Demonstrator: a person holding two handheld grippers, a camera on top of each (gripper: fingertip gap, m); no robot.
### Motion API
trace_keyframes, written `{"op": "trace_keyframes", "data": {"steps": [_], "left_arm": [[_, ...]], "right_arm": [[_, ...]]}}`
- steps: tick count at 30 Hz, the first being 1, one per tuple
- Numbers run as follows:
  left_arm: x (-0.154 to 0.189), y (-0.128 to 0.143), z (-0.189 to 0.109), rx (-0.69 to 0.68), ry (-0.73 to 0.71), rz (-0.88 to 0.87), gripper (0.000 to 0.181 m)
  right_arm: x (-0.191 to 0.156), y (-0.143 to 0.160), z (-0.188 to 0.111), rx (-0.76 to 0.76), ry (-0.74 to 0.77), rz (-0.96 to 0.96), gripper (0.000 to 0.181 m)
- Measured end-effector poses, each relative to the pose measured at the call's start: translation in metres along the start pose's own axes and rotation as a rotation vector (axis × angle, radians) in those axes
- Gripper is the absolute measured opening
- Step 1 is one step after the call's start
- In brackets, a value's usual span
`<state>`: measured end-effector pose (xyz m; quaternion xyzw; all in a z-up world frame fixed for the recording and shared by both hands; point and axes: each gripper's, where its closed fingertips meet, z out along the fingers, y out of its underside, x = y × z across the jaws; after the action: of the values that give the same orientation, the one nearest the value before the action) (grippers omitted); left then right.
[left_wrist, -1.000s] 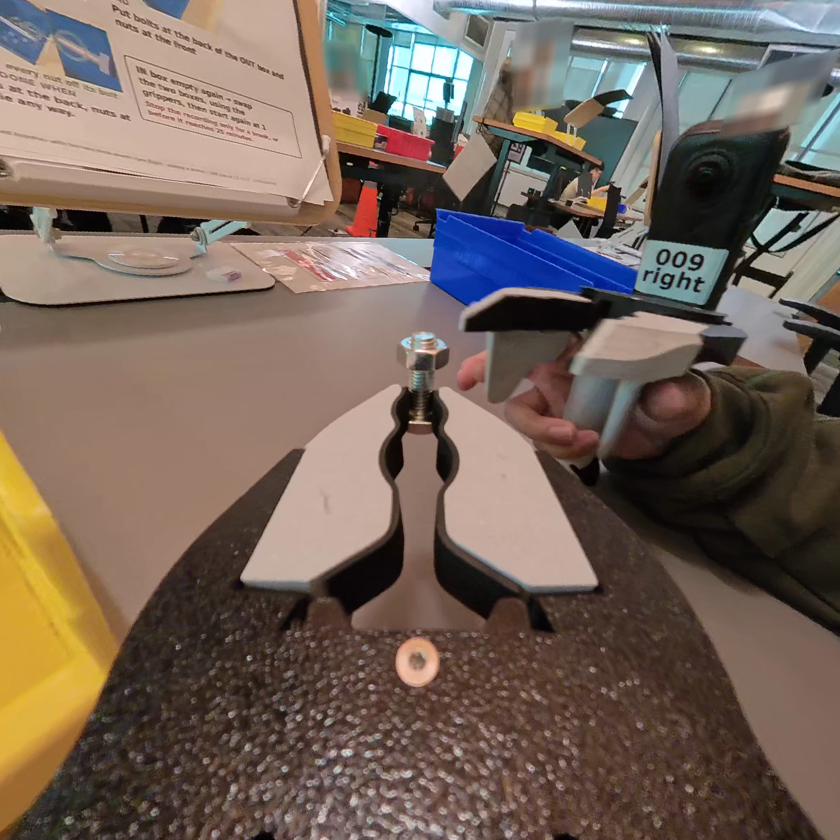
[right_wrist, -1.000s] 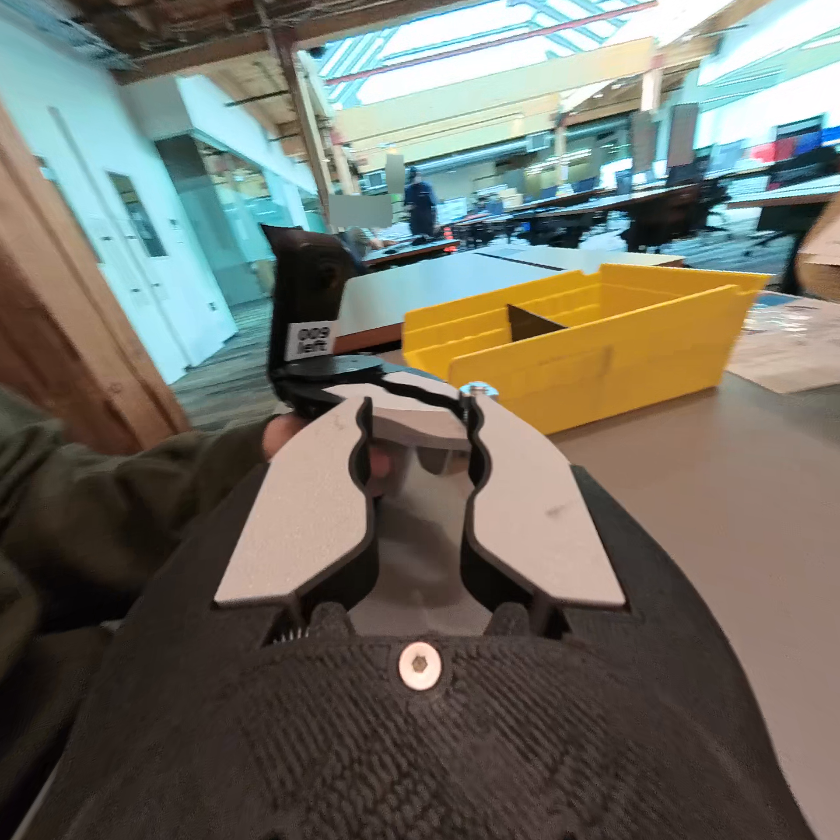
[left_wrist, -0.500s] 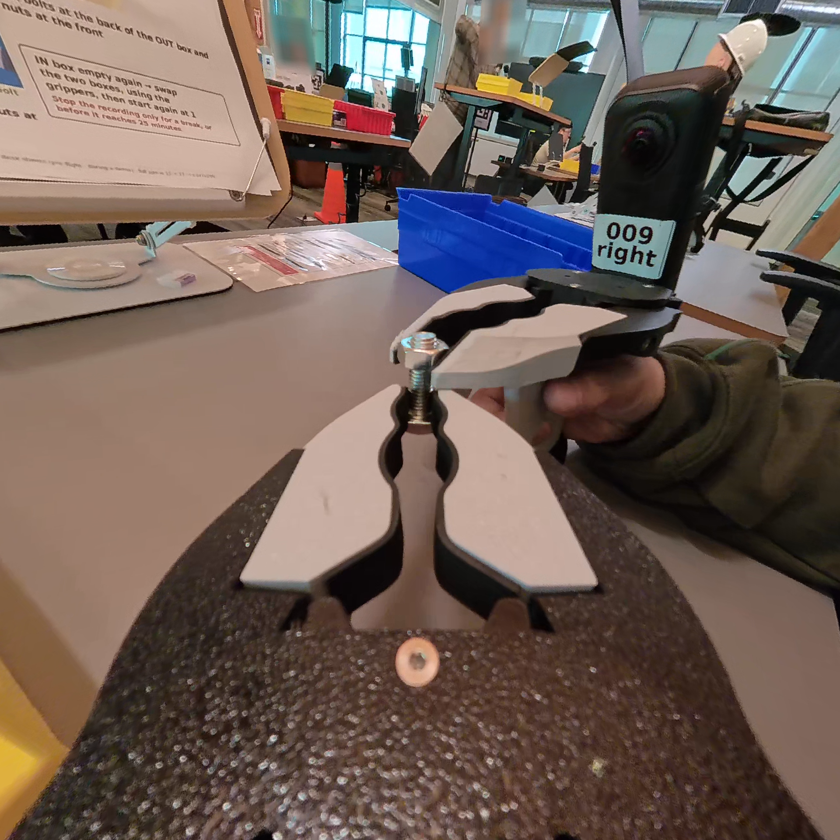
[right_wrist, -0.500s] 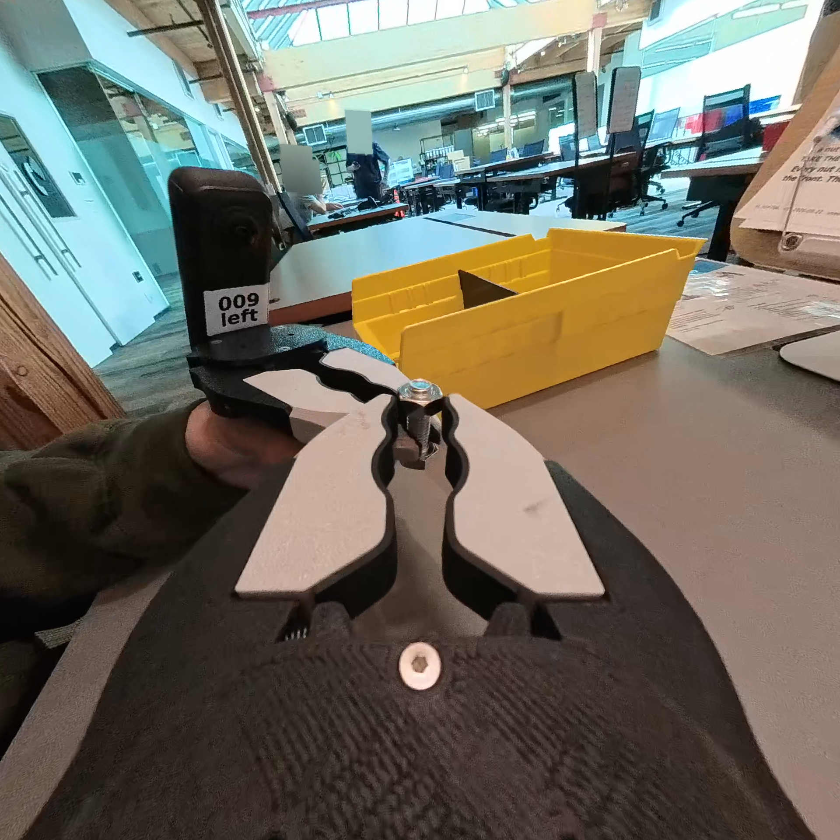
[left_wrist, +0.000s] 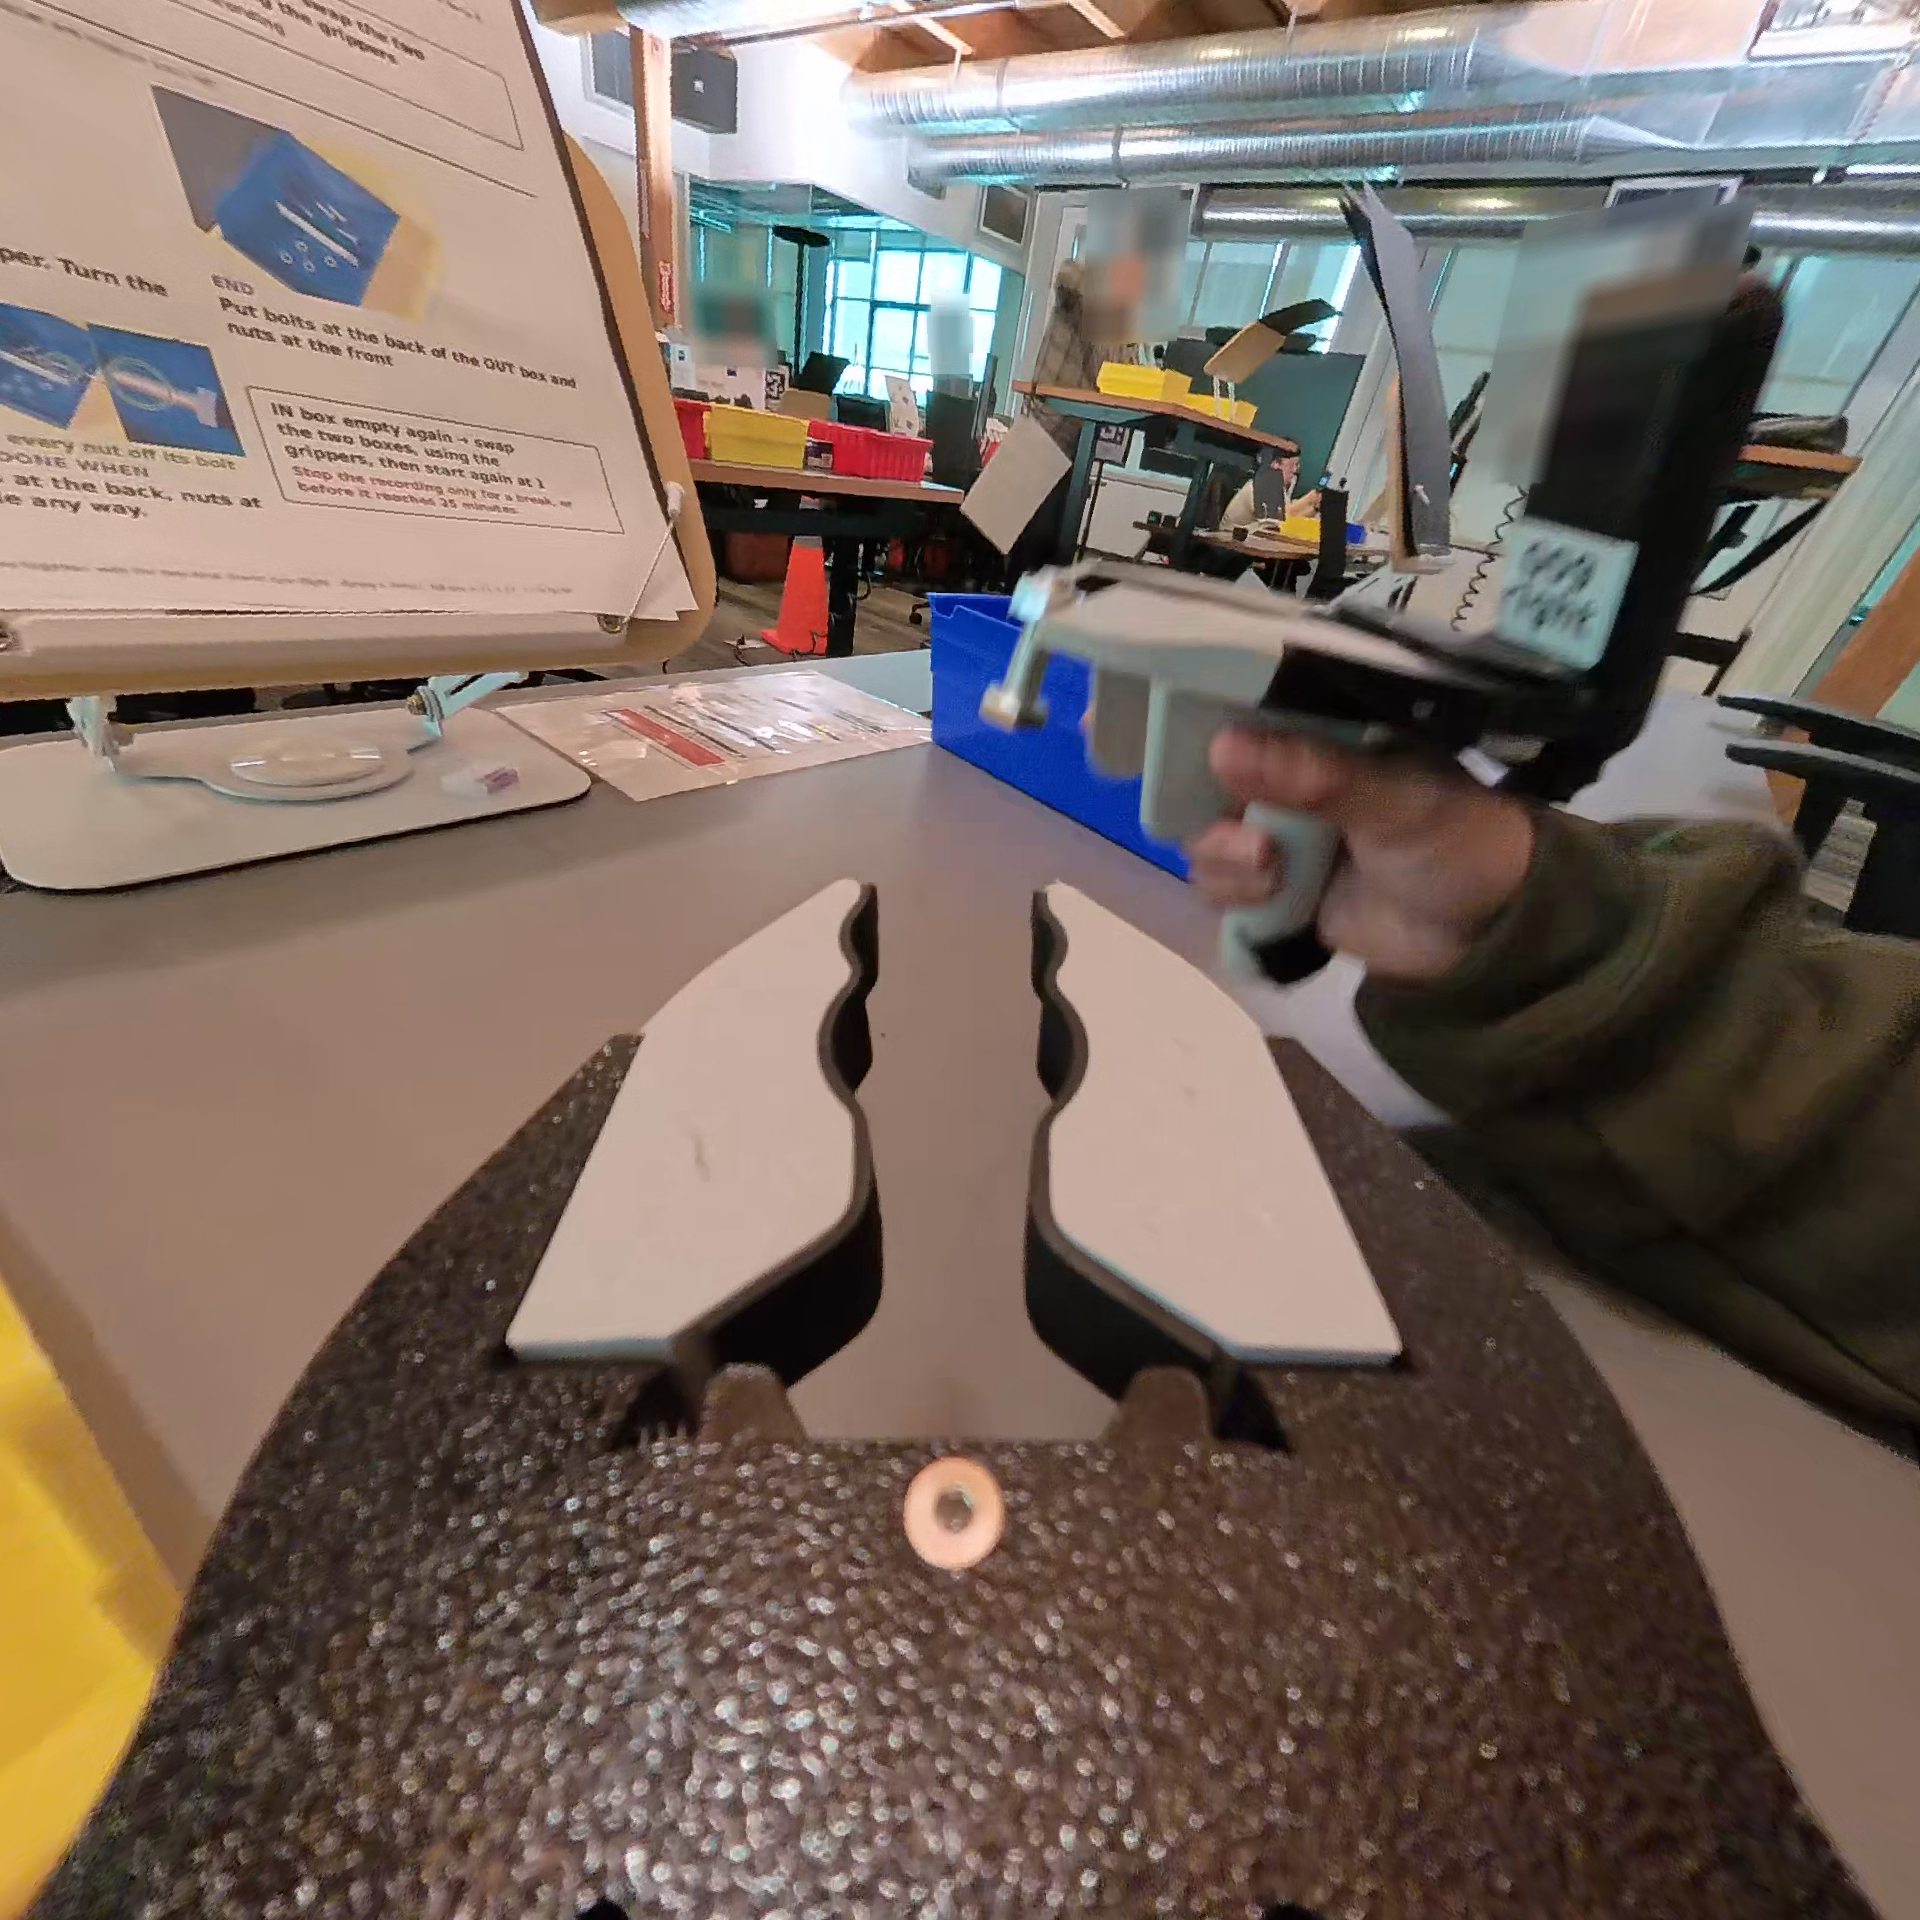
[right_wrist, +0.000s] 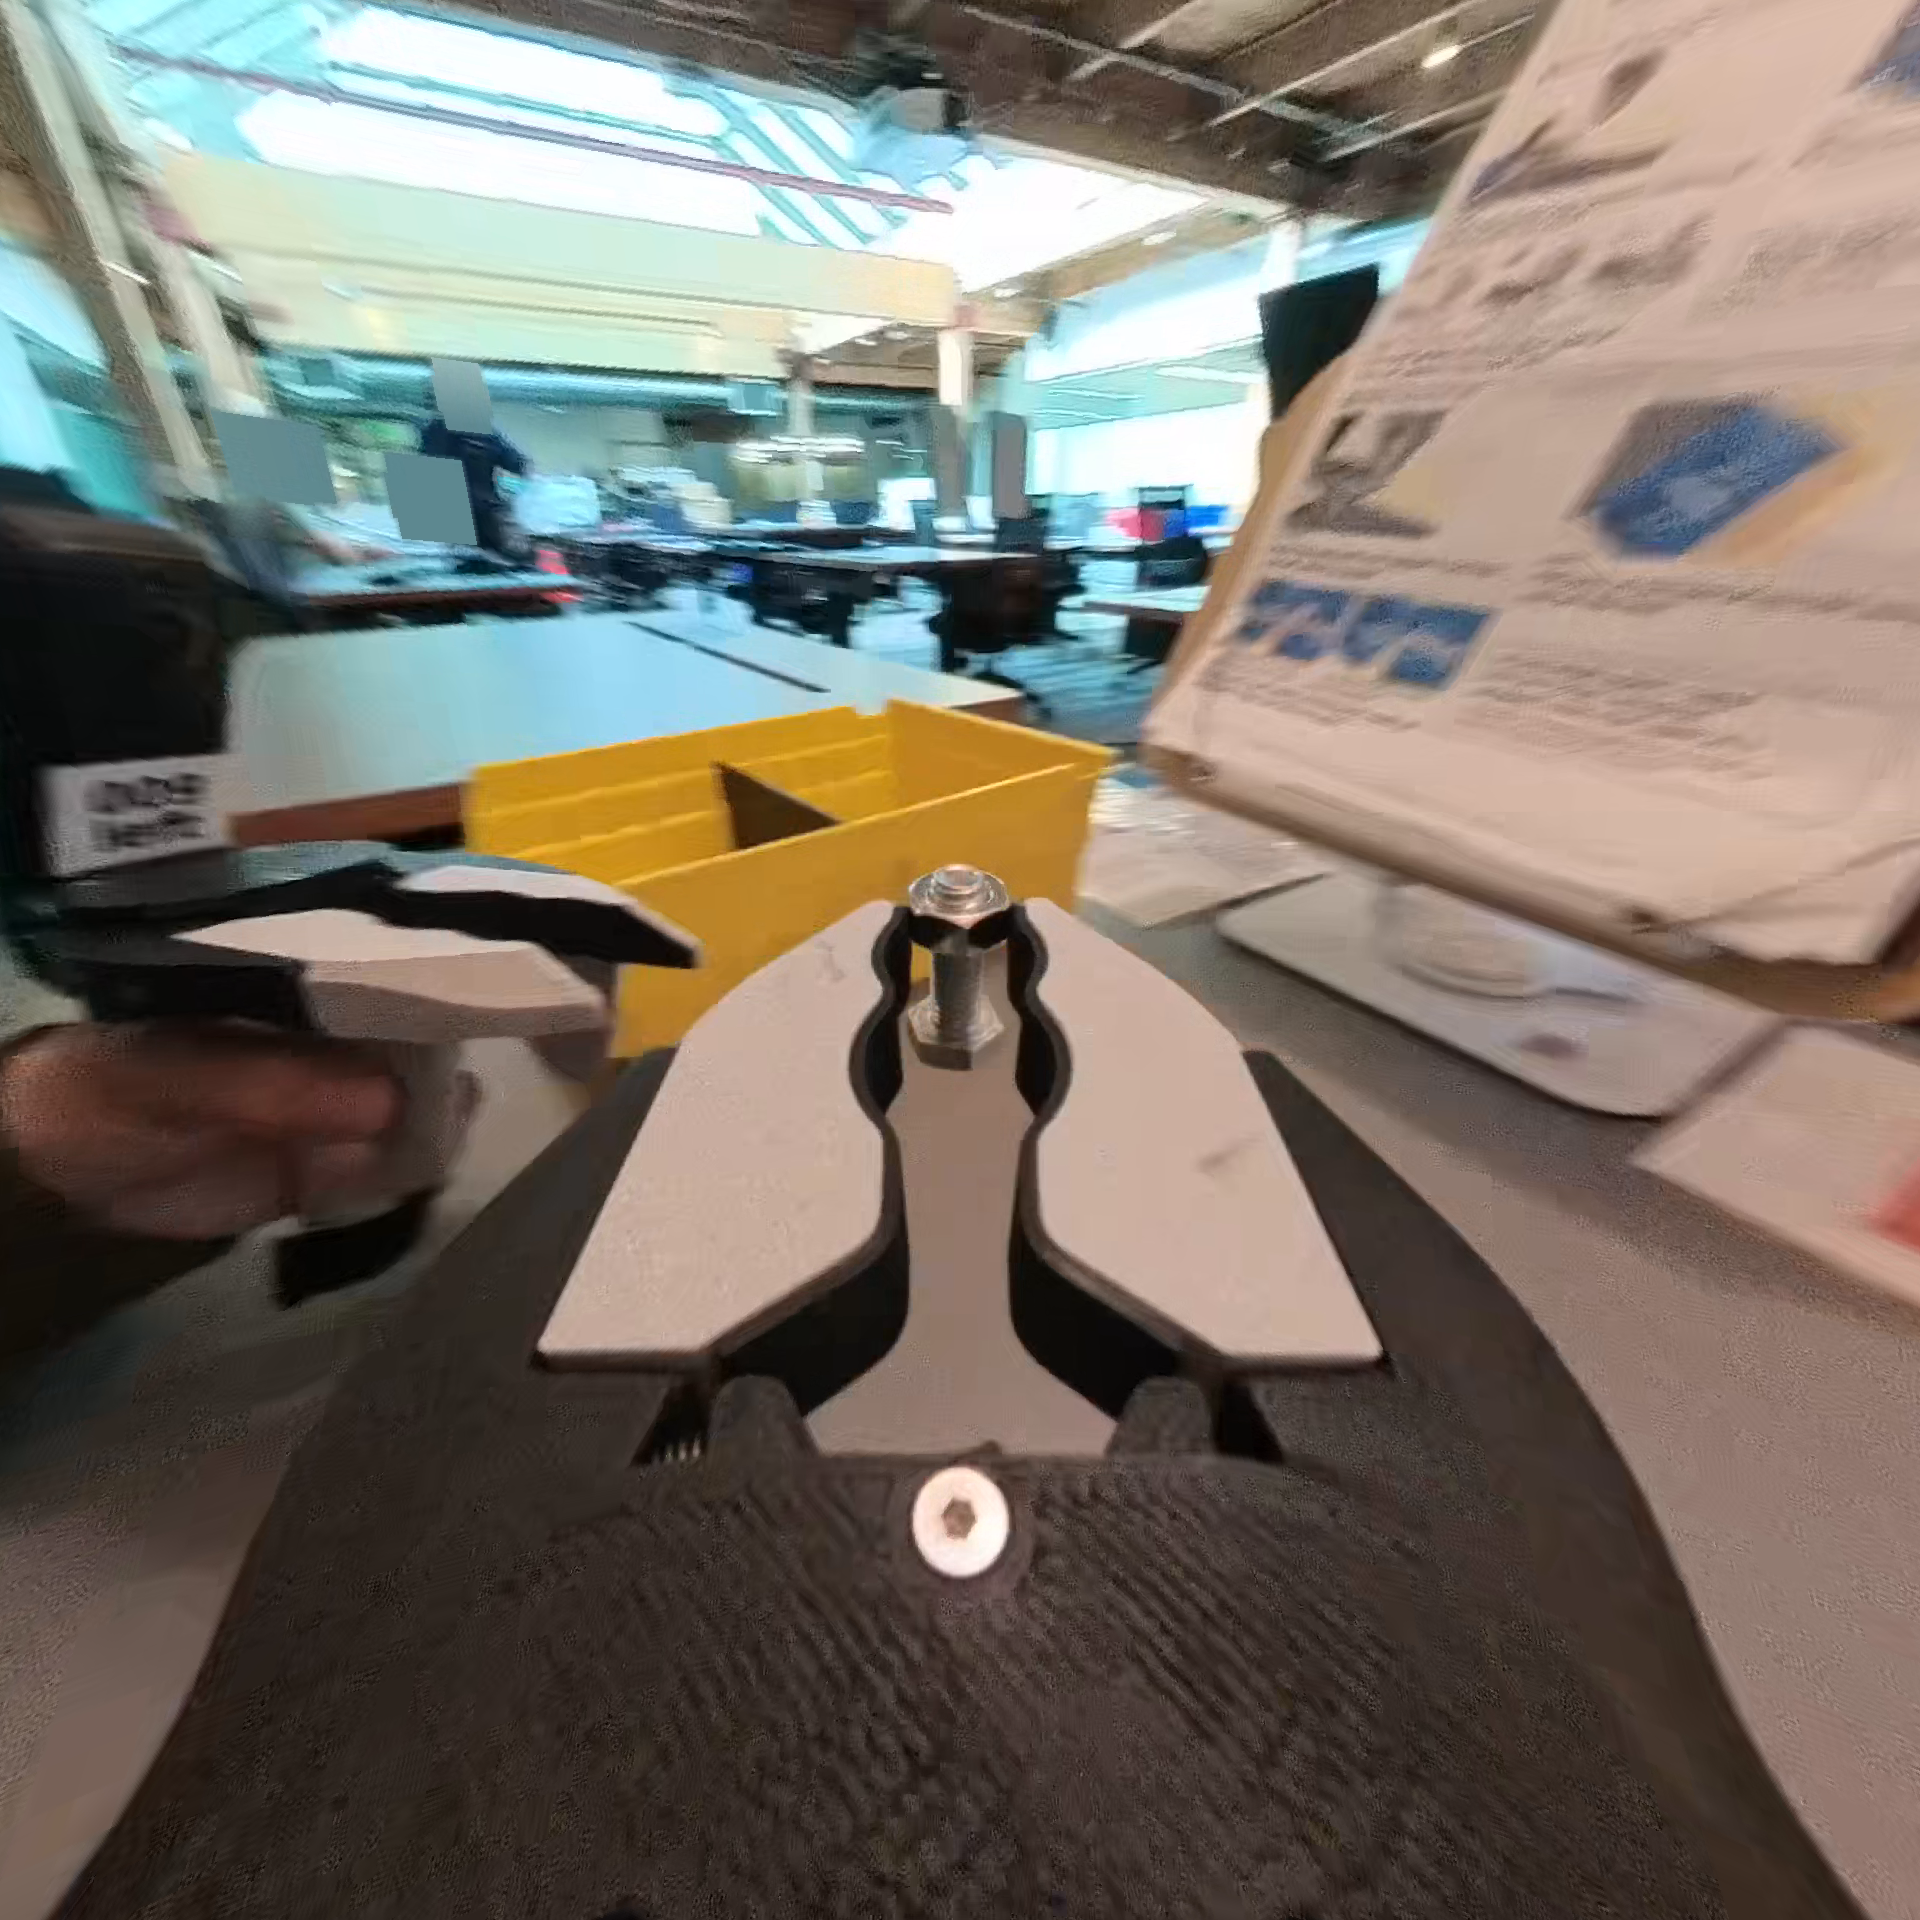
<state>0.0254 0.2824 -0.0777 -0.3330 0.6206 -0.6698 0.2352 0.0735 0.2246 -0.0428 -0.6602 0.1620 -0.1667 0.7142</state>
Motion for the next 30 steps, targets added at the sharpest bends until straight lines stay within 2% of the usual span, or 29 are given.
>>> {"op": "trace_keyframes", "data": {"steps": [2, 4, 5, 7, 11, 14, 16, 18, 20, 22, 23, 26, 28, 30], "left_arm": [[-0.001, 0.000, -0.003, -0.011, 0.001, 0.021, 0.025], [-0.001, -0.002, -0.004, -0.004, 0.008, 0.030, 0.023], [0.000, -0.003, -0.004, 0.004, 0.017, 0.025, 0.022], [0.001, -0.002, -0.002, 0.010, 0.032, 0.011, 0.020], [0.009, 0.001, 0.002, -0.004, 0.070, 0.009, 0.019], [0.012, 0.002, 0.002, -0.019, 0.080, 0.025, 0.019], [0.011, 0.002, 0.000, -0.034, 0.074, 0.037, 0.020], [0.009, -0.001, -0.003, -0.038, 0.064, 0.046, 0.021], [0.004, -0.005, -0.008, -0.033, 0.047, 0.048, 0.021], [-0.003, -0.009, -0.013, -0.035, 0.019, 0.034, 0.020], [-0.008, -0.009, -0.016, -0.043, -0.002, 0.017, 0.020], [-0.030, -0.007, -0.029, -0.109, -0.095, -0.069, 0.019], [-0.050, -0.005, -0.046, -0.179, -0.182, -0.121, 0.019], [-0.074, -0.001, -0.068, -0.284, -0.278, -0.154, 0.020]], "right_arm": [[0.050, -0.015, -0.035, -0.107, 0.306, -0.195, 0.018], [0.107, -0.017, -0.091, -0.347, 0.593, -0.350, 0.018], [0.133, -0.016, -0.122, -0.462, 0.709, -0.380, 0.018], [0.176, -0.006, -0.174, -0.653, 0.848, -0.360, 0.018], [0.241, 0.037, -0.237, -0.942, 0.940, -0.259, 0.018], [0.268, 0.073, -0.259, -1.177, 0.914, -0.252, 0.018], [0.274, 0.089, -0.265, -1.275, 0.886, -0.235, 0.019], [0.279, 0.082, -0.264, -1.252, 0.940, -0.247, 0.026], [0.281, 0.059, -0.261, -1.172, 1.025, -0.249, 0.038], [0.270, 0.029, -0.241, -1.000, 1.058, -0.238, 0.054], [0.257, 0.015, -0.218, -0.873, 1.017, -0.235, 0.055], [0.194, -0.010, -0.126, -0.503, 0.706, -0.188, 0.057], [0.140, -0.002, -0.071, -0.345, 0.450, -0.137, 0.059], [0.100, 0.019, -0.037, -0.242, 0.282, -0.086, 0.059]]}}
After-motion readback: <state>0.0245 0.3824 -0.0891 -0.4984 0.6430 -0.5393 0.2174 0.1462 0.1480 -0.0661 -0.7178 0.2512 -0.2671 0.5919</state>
